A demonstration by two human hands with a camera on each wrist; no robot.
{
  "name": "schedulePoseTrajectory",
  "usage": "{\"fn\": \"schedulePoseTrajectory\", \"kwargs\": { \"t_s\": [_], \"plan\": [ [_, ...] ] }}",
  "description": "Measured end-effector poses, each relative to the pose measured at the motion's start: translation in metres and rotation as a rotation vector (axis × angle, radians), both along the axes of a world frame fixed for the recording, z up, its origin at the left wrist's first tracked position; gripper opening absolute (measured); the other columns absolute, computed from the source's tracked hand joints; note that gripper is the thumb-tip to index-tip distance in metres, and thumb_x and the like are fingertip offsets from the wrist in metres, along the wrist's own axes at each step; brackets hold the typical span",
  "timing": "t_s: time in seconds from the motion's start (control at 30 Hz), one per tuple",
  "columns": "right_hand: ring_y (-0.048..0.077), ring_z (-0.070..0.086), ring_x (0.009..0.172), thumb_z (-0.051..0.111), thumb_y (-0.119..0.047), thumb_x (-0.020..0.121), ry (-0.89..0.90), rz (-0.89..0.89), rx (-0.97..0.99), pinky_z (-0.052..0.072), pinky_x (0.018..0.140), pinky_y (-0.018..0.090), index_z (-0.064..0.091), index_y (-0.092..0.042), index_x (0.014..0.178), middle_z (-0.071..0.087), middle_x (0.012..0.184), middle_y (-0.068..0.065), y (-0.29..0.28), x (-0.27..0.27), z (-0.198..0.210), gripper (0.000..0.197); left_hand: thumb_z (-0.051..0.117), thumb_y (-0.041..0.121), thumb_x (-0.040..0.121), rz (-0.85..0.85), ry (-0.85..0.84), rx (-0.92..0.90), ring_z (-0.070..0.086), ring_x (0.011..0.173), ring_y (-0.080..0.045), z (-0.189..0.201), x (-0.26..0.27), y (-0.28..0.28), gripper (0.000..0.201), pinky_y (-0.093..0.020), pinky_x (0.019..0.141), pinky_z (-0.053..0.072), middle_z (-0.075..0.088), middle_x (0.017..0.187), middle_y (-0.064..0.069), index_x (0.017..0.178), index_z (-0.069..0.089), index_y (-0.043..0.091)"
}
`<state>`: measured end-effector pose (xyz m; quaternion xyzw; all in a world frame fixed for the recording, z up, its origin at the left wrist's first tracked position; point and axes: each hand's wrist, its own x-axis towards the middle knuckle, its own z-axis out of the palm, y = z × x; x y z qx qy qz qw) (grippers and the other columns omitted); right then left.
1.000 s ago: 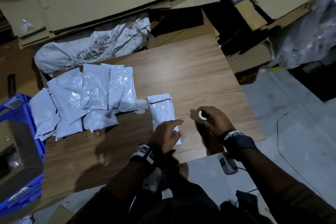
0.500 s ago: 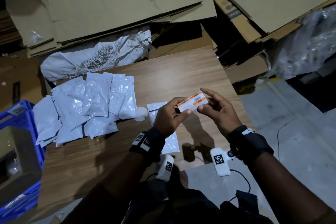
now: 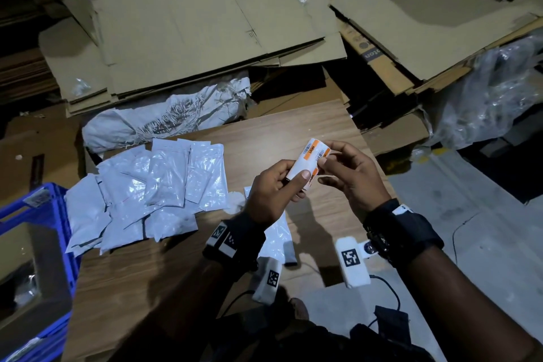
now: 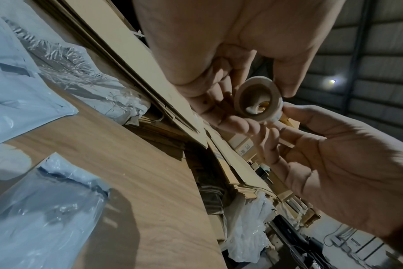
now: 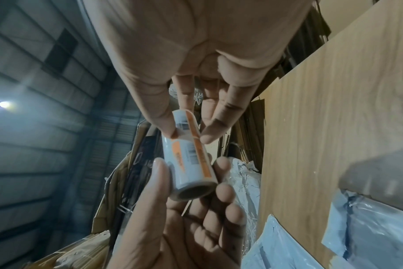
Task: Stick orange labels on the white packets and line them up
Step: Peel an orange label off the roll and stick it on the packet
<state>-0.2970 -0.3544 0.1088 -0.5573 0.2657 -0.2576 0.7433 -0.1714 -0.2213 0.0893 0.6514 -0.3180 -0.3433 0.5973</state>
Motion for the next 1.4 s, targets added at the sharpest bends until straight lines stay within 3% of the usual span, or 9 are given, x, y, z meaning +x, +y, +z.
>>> {"fn": "schedulePoseTrajectory", "kwargs": {
  "t_s": [0.23, 0.37, 0.53, 0.77, 0.93, 1.07, 1.13, 1.27, 1.4],
  "plan": [
    [0.02, 0.07, 0.088, 0.065, -0.006, 0.097, 0.002, 0.028, -0.049, 0.057, 0.081, 0.037, 0.071, -0.015, 0.114, 0.072, 0.098, 0.01, -0.005, -0.002, 0.013, 0.02, 0.07, 0.027, 0.096, -0.004, -0.018, -0.009, 0.071, 0.074, -0.024, 0.014, -0.002, -0.001, 0.028, -0.042, 0.076, 0.06, 0.077, 0.094, -0.007, 0.12, 0.067, 0.013],
    [0.024, 0.069, 0.096, 0.064, -0.005, 0.097, -0.046, 0.069, -0.032, 0.058, 0.086, 0.039, 0.069, -0.014, 0.121, 0.067, 0.103, 0.016, -0.007, -0.003, 0.017, 0.026, 0.084, 0.031, 0.083, 0.01, -0.107, -0.009, 0.072, 0.083, -0.027, 0.019, -0.002, -0.004, 0.04, -0.043, 0.077, 0.061, 0.076, 0.101, -0.002, 0.117, 0.065, 0.022],
    [0.032, 0.069, 0.102, 0.065, 0.001, 0.095, -0.103, 0.078, -0.003, 0.059, 0.083, 0.037, 0.063, -0.014, 0.13, 0.06, 0.105, 0.021, -0.009, -0.003, 0.02, 0.038, 0.091, 0.032, 0.074, 0.092, -0.337, -0.014, 0.066, 0.086, -0.01, 0.026, -0.002, -0.007, 0.046, -0.026, 0.071, 0.056, 0.072, 0.098, 0.007, 0.109, 0.062, 0.027],
    [0.026, 0.07, 0.096, 0.063, 0.0, 0.097, -0.096, 0.056, 0.035, 0.059, 0.084, 0.036, 0.064, -0.015, 0.132, 0.066, 0.104, 0.015, -0.012, -0.006, 0.021, 0.038, 0.087, 0.032, 0.079, 0.058, -0.365, -0.041, 0.063, 0.09, -0.013, 0.033, -0.003, -0.007, 0.041, -0.04, 0.068, 0.057, 0.069, 0.109, 0.009, 0.112, 0.064, 0.029],
    [0.021, 0.063, 0.079, 0.079, -0.026, 0.083, -0.019, -0.014, 0.026, 0.054, 0.067, 0.029, 0.068, -0.011, 0.112, 0.066, 0.095, 0.016, -0.014, 0.0, 0.023, 0.034, 0.079, 0.04, 0.086, -0.024, -0.338, -0.023, 0.066, 0.102, -0.014, 0.035, -0.002, -0.007, 0.048, -0.033, 0.079, 0.057, 0.069, 0.113, 0.01, 0.13, 0.06, 0.035],
    [0.019, 0.055, 0.065, 0.076, -0.03, 0.091, 0.054, -0.021, 0.003, 0.051, 0.056, 0.024, 0.067, -0.001, 0.104, 0.064, 0.08, 0.01, -0.016, 0.004, 0.024, 0.033, 0.072, 0.03, 0.093, -0.052, -0.265, -0.059, 0.069, 0.094, -0.013, 0.034, -0.002, -0.008, 0.034, -0.031, 0.079, 0.057, 0.072, 0.111, 0.012, 0.126, 0.065, 0.027],
    [0.019, 0.057, 0.065, 0.07, -0.03, 0.096, 0.056, -0.013, 0.02, 0.054, 0.058, 0.025, 0.069, -0.002, 0.103, 0.064, 0.076, 0.006, -0.017, 0.004, 0.027, 0.029, 0.069, 0.03, 0.095, -0.047, -0.202, -0.07, 0.071, 0.094, -0.017, 0.032, -0.002, -0.008, 0.034, -0.034, 0.079, 0.059, 0.073, 0.113, 0.007, 0.128, 0.064, 0.022],
    [0.017, 0.068, 0.081, 0.063, -0.02, 0.101, 0.021, 0.045, 0.048, 0.059, 0.077, 0.036, 0.072, -0.014, 0.108, 0.071, 0.09, 0.002, -0.017, 0.003, 0.028, 0.013, 0.056, 0.037, 0.098, -0.011, -0.053, -0.075, 0.074, 0.091, -0.027, 0.031, -0.001, -0.008, 0.044, -0.034, 0.077, 0.059, 0.074, 0.112, -0.007, 0.136, 0.059, 0.014],
    [0.019, 0.07, 0.095, 0.065, -0.01, 0.098, 0.022, 0.1, -0.034, 0.06, 0.089, 0.043, 0.069, -0.011, 0.123, 0.069, 0.112, 0.02, -0.014, 0.003, 0.028, 0.025, 0.044, 0.038, 0.104, -0.032, 0.004, -0.083, 0.074, 0.091, -0.035, 0.032, -0.001, -0.006, 0.044, -0.037, 0.081, 0.06, 0.074, 0.11, -0.013, 0.137, 0.06, 0.013]
  ]
}}
